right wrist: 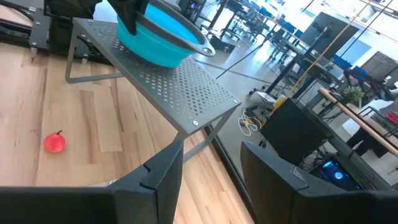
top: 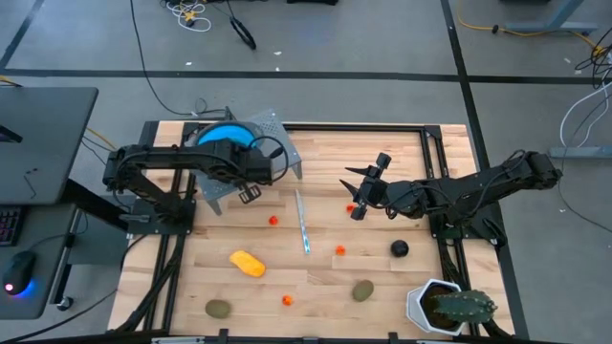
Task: Pick & Place Fruit
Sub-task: Put the blue strainer bowl on the shelf
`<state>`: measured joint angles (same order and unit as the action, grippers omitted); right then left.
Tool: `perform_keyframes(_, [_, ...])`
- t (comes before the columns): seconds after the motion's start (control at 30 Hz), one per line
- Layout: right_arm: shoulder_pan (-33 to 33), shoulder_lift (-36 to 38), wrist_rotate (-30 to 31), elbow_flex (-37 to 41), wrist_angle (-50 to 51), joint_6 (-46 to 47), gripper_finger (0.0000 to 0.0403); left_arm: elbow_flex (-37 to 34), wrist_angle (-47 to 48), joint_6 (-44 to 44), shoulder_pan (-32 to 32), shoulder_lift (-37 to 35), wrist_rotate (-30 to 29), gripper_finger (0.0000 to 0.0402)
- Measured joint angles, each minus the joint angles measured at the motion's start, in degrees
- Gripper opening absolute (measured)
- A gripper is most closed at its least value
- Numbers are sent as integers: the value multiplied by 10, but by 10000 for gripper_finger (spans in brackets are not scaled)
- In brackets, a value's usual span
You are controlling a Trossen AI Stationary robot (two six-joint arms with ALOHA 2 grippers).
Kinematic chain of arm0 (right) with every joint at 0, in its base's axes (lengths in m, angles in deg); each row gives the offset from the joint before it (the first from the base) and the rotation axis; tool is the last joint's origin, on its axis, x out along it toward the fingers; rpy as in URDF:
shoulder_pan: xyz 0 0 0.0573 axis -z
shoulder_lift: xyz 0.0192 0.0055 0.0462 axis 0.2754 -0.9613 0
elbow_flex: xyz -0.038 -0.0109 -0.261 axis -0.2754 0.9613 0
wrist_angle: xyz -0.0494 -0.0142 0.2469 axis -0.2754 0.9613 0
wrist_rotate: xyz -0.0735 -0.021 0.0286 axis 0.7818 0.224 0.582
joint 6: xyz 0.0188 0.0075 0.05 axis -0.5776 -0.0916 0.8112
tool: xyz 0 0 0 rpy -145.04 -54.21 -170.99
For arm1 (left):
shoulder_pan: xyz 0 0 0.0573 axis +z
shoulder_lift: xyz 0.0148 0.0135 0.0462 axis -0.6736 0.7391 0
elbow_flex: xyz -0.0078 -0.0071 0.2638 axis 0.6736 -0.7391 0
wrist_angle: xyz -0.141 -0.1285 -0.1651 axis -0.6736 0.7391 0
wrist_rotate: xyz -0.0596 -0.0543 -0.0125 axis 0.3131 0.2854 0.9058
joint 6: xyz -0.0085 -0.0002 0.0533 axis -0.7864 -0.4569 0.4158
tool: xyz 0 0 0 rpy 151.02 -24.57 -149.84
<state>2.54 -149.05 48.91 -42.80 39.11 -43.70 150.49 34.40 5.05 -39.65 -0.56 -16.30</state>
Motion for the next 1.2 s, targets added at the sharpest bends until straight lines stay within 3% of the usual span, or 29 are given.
perform_keyframes(0.17, [0,0,0,0,0,0,169,0,38,-14,-3,0,-20,11])
perform_keyframes(0.63, [0,0,-2,0,0,4,169,0,18,-22,-6,2,-15,19])
perform_keyframes(1.03, [0,0,-6,0,0,3,169,0,9,-20,-7,2,-24,131])
perform_keyframes(1.2, [0,0,-7,0,2,3,169,31,16,-4,-11,1,-24,159])
